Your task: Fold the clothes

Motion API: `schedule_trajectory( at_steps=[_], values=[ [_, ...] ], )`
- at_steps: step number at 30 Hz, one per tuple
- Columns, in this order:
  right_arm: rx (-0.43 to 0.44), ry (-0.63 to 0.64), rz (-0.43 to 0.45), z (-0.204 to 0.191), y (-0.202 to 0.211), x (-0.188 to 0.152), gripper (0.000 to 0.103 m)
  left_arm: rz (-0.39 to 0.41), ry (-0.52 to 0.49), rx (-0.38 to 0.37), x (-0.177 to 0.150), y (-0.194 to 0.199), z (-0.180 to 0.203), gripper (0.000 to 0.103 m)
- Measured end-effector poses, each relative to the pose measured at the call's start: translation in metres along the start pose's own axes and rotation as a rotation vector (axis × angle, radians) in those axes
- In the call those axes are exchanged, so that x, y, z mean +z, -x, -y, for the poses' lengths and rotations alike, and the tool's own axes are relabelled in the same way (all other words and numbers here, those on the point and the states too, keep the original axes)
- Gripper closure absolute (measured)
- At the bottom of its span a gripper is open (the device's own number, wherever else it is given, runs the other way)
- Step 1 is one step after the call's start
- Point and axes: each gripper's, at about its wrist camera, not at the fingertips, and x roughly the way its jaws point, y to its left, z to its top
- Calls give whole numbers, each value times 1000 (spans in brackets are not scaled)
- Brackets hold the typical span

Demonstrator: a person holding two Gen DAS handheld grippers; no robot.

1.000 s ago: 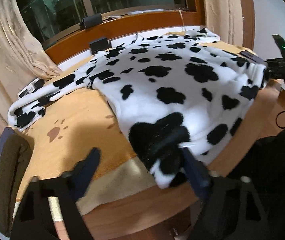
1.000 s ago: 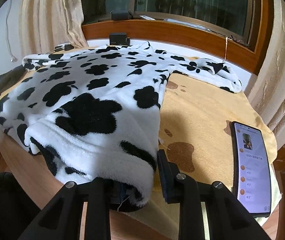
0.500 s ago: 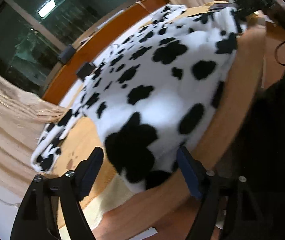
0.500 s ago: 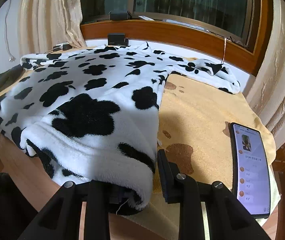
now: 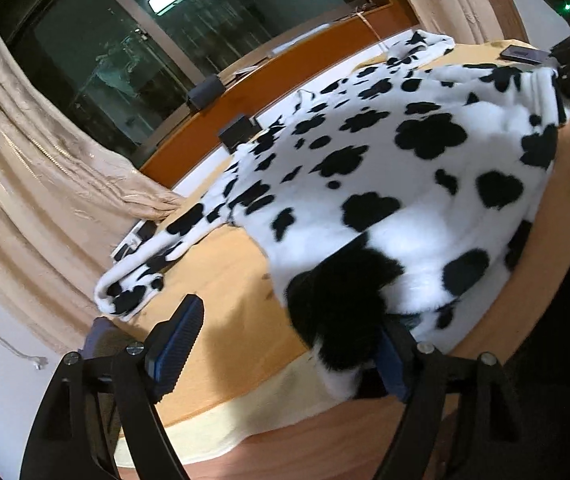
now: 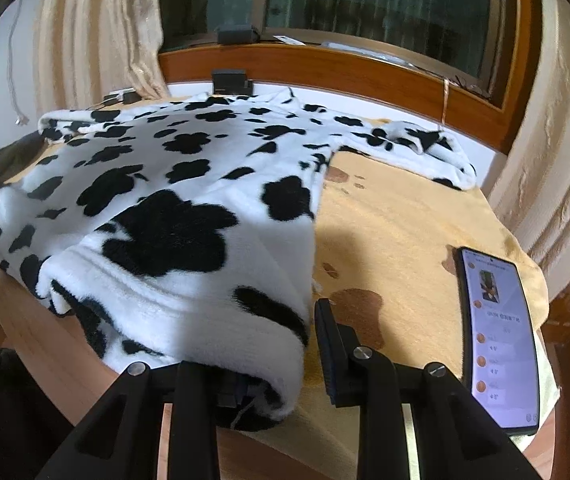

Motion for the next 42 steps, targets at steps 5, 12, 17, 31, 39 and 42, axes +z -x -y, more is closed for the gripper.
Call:
schedule_trajectory(
  at_steps=[5, 12, 17, 31, 39, 42],
  values=[
    [-9, 23, 12, -5, -3, 0, 74, -7, 53, -47, -1, -7, 9, 21],
    [-118, 66, 57, -10, 0, -2, 50, 10, 68, 15, -2, -6, 17, 41],
    [-150, 86, 97, -10, 3, -2, 44, -15, 218, -69, -6, -11, -6, 76],
    [-88, -6, 182, 11, 65, 24, 93, 105, 416, -50, 9, 39, -90, 92],
    [-80, 30, -6, 9, 41, 0, 93, -120, 69, -117, -11, 15, -40, 91],
    [-55, 36, -62, 12, 29, -8, 93, -196, -104, -161, -31, 0, -10, 90]
  ],
)
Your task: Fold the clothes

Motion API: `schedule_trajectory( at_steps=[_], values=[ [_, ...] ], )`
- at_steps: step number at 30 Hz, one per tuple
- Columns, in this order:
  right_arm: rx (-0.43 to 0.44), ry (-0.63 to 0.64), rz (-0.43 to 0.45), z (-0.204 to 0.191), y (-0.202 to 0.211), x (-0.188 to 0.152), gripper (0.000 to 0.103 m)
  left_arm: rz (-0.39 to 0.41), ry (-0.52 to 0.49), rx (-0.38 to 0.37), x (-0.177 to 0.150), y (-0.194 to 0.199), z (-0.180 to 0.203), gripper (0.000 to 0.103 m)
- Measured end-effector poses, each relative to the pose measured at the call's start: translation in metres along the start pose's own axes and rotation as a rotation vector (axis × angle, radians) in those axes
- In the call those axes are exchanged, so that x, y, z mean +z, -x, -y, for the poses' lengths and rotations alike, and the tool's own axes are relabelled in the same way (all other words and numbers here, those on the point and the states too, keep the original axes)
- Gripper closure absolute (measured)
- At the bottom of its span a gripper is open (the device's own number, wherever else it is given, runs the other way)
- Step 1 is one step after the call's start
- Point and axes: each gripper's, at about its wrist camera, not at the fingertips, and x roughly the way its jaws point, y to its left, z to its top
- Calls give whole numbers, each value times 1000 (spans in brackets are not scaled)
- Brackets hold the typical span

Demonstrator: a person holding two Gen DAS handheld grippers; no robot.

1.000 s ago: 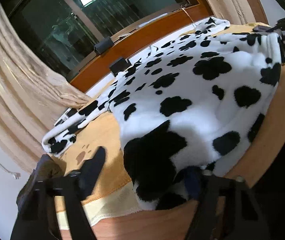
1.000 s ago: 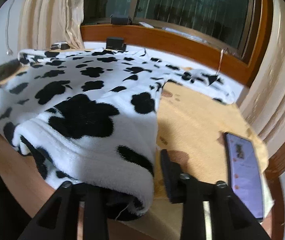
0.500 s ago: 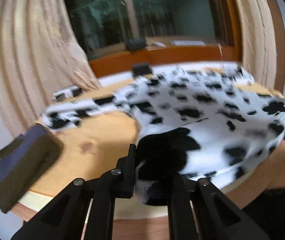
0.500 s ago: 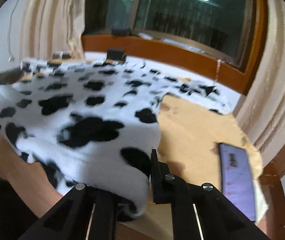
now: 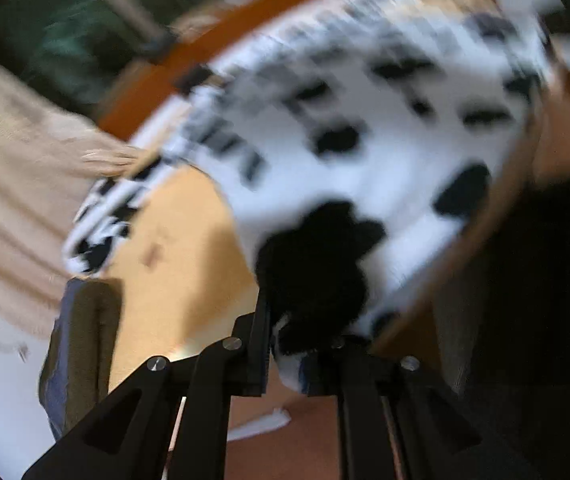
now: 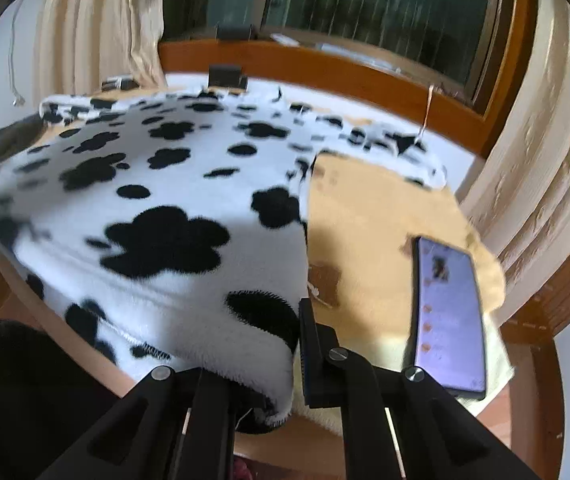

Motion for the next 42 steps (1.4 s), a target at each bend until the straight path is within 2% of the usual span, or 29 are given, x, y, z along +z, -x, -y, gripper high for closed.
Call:
schedule_trajectory(
  at_steps=[1, 4, 6, 8, 10, 13, 15, 17, 18, 21, 22, 23, 26, 29, 32, 34, 36, 38, 42],
  values=[
    [10, 5, -15, 1, -2, -1, 93, -29, -57, -10, -4, -8, 9, 90],
    [37, 30, -38, 3, -3, -2, 92, 2, -66, -44, -6, -1, 6, 88],
    [16, 72, -36, 0, 0, -4, 89, 7, -82, -76, -11, 4, 0, 77],
    [9, 117, -38, -2, 6, -5, 88, 8, -90, -99, -17, 11, -9, 55],
    [31, 153, -43, -1, 17, -4, 84, 3, -84, -114, -25, 20, -22, 42],
    [43, 208, -47, 1, 33, -4, 76, 36, 7, -76, -31, 36, -53, 39],
    [33, 218, -11, 7, 51, -2, 58, 117, 92, -64, -24, 47, -76, 36],
    [-4, 191, 58, 15, 69, 6, 52, 255, 205, -91, -8, 59, -98, 21],
    [-4, 155, 108, 20, 76, 14, 52, 323, 251, -121, 1, 62, -106, 20],
    [87, 1, 234, 30, 84, 43, 52, 493, 344, -263, 37, 61, -118, 20],
    [136, -41, 246, 28, 77, 51, 52, 533, 373, -338, 54, 52, -119, 18],
    [185, -83, 258, 27, 71, 59, 52, 538, 389, -385, 65, 43, -116, 15],
    [263, -125, 217, 9, 36, 73, 52, 427, 382, -458, 104, -10, -90, 14],
    [305, -100, 118, -13, -3, 69, 52, 297, 348, -506, 117, -48, -62, 14],
    [262, -31, 21, -25, -28, 53, 52, 201, 326, -526, 112, -72, -41, 14],
    [239, 4, -21, -27, -38, 41, 52, 145, 326, -510, 105, -83, -38, 14],
    [236, 14, -18, -25, -41, 31, 51, 126, 337, -516, 97, -90, -39, 14],
    [221, 36, 1, -26, -42, 24, 50, 141, 345, -528, 89, -89, -41, 14],
    [203, 76, -4, -32, -42, 25, 47, 118, 346, -552, 90, -88, -46, 14]
  ],
)
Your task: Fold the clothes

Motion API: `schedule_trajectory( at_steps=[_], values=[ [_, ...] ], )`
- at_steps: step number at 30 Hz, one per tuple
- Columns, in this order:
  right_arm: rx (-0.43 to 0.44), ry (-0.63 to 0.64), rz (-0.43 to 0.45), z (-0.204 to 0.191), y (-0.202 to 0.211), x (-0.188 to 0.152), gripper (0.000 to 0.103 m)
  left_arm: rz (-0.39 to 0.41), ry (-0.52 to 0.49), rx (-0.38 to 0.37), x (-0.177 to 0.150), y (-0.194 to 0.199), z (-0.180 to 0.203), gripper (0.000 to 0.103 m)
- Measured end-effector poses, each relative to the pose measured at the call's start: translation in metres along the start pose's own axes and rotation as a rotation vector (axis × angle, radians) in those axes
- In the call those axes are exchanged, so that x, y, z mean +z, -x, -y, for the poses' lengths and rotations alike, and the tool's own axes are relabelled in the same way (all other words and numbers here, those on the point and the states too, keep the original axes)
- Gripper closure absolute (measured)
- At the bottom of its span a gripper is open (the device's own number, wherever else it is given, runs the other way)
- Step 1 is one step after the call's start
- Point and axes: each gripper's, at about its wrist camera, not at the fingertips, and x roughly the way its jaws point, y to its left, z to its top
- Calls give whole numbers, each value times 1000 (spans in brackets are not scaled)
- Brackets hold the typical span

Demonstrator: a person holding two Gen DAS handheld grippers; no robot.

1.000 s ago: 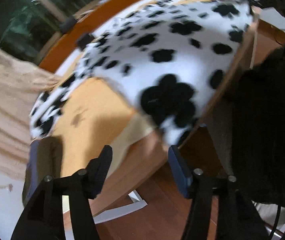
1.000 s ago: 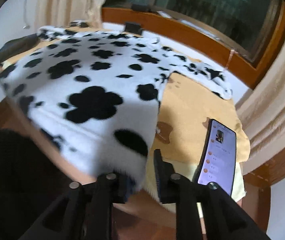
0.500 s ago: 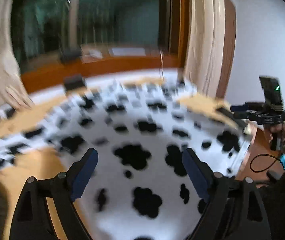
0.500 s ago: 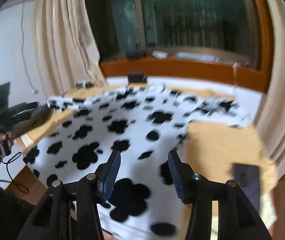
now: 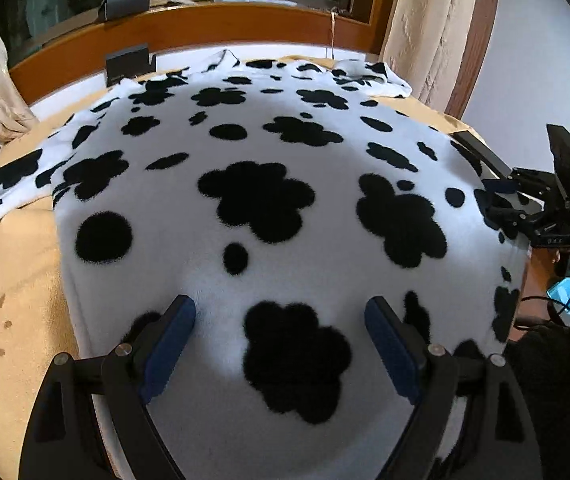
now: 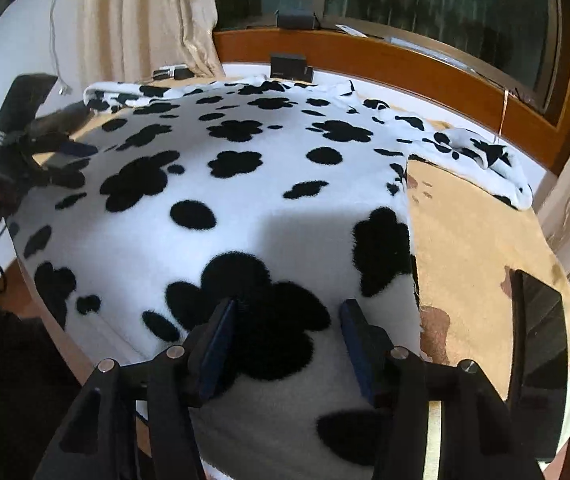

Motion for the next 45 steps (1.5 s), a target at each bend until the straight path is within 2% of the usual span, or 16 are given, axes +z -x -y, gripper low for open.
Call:
schedule_trajectory(
  at_steps=[2, 5, 9, 11, 14, 16, 18, 22, 25, 30, 32, 38, 40, 41, 42, 45],
  values=[
    [45, 9, -56, 7, 1, 12, 46, -15, 17, -27, 15, 4, -5, 14],
    [80, 10, -37, 25, 19, 41, 46, 25, 39, -59, 46, 19, -15, 14],
    [53, -39, 70, 63, 42, 105, 45, 128, 117, -31, 113, 39, -40, 12],
    [13, -47, 117, 80, 46, 142, 45, 173, 144, -15, 152, 40, -56, 0],
    [-66, -25, 178, 97, 39, 202, 45, 209, 233, 14, 203, 23, -86, 0],
    [-58, -35, 197, 110, 20, 242, 45, 202, 313, 11, 228, 5, -109, 0],
    [-36, -68, 174, 120, -12, 274, 43, 167, 380, 22, 250, -22, -129, 0],
    [6, -114, 26, 127, -112, 319, 43, 58, 497, 60, 266, -91, -168, 0],
    [20, -76, -48, 115, -175, 332, 43, -11, 525, 131, 266, -134, -186, 0],
    [61, -99, -108, 112, -247, 346, 43, -25, 570, 183, 265, -170, -210, 0],
    [84, -125, -115, 116, -268, 353, 43, -16, 576, 202, 268, -179, -217, 0],
    [25, -190, -158, 131, -332, 366, 42, 19, 527, 296, 280, -200, -221, 0],
    [-2, -155, -129, 127, -336, 367, 36, 19, 477, 343, 281, -206, -215, 0],
    [-16, -135, -117, 124, -338, 367, 27, 18, 451, 368, 281, -209, -212, 0],
    [-29, -121, -107, 121, -338, 366, 24, 17, 425, 392, 282, -212, -209, 0],
    [-37, -112, -90, 121, -340, 365, 21, -10, 393, 432, 284, -218, -203, 0]
  ],
)
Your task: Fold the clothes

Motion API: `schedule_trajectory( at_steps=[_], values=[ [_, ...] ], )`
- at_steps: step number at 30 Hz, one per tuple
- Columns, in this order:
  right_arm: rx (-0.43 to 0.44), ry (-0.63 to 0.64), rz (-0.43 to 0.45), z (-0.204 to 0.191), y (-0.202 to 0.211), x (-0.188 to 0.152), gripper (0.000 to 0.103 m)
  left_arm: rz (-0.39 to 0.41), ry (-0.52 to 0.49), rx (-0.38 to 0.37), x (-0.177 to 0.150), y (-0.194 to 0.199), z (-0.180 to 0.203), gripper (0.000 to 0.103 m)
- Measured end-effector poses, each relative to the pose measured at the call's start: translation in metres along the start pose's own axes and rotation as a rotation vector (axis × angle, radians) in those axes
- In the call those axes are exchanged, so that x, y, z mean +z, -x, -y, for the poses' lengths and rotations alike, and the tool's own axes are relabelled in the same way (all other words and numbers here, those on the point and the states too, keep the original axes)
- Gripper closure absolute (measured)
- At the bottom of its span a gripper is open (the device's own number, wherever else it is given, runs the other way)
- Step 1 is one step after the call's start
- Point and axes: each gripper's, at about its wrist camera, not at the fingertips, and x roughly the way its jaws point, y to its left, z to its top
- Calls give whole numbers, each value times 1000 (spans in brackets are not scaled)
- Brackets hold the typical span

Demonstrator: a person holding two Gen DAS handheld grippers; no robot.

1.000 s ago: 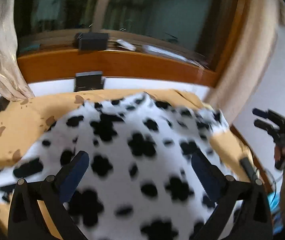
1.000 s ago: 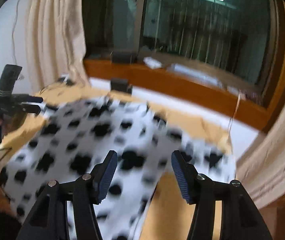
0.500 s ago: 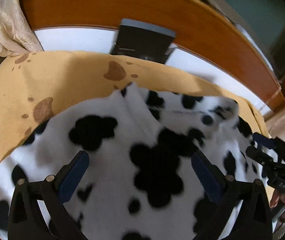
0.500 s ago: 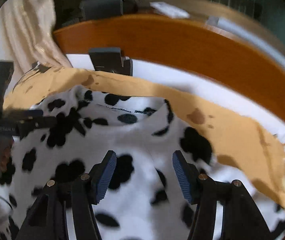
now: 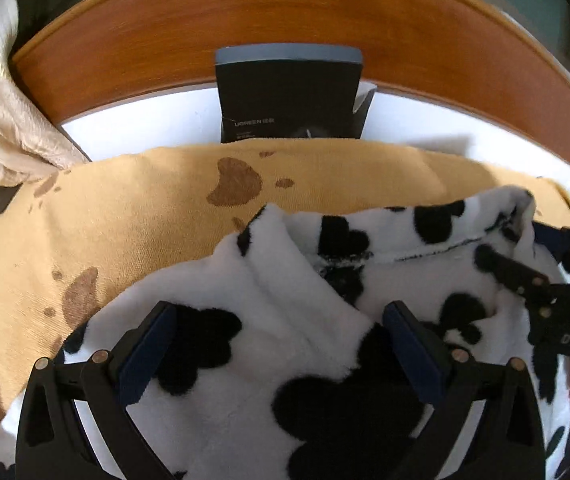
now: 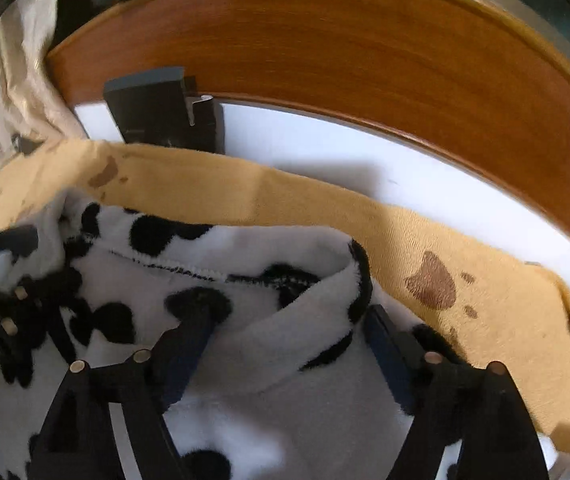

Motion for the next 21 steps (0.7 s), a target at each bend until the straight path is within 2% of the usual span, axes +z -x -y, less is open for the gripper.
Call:
schedule_trajectory(
  at_steps=[4, 7, 12, 18, 19, 21],
  values=[
    [-28, 11, 2, 0, 2, 0, 17, 1, 6, -8, -1, 0, -3, 0],
    [-13, 4, -1, 2, 2, -1, 15, 2, 3, -5, -2, 1, -3, 0],
    [16, 21, -15, -1, -1, 0, 1, 1, 0, 1, 0, -3, -5, 0],
    [1, 21, -14, 0, 2, 1, 1, 5, 10, -15, 0, -3, -8, 0],
    [-28, 14, 4, 1, 9, 0, 1, 7, 15, -21, 0, -3, -9, 0],
    [-31, 10, 56, 4, 31, -5, 1, 9, 20, -29, 0, -2, -11, 0]
  ],
)
